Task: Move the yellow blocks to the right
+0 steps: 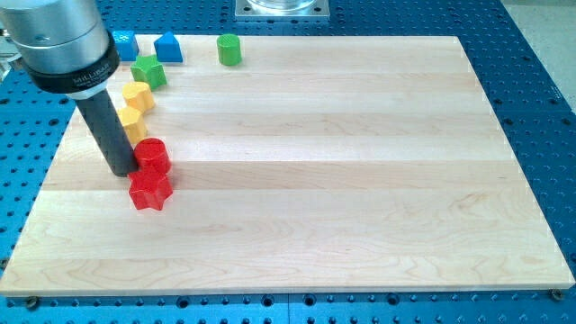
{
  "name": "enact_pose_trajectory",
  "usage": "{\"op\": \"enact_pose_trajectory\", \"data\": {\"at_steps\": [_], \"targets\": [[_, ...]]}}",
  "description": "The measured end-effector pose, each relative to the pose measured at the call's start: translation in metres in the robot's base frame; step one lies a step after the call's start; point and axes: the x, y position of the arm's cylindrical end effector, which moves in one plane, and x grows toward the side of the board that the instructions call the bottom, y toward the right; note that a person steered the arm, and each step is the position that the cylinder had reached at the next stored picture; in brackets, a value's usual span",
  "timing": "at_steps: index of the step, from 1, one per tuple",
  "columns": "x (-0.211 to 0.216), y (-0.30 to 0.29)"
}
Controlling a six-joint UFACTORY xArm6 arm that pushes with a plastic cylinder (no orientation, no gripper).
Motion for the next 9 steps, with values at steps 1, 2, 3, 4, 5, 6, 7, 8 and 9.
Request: {"op": "enact_pose_trajectory", "data": {"at_steps": [1,2,3,4,5,6,7,8,9], "targets": [[-0.026,-0.03],[-0.041,-0.033],[-0.048,-0.033],[-0.053,-0.033],[-0.054,-0.026],[-0.054,0.015],[-0.052,0.054],[-0.037,-0.065],[-0.043,-0.094]]}}
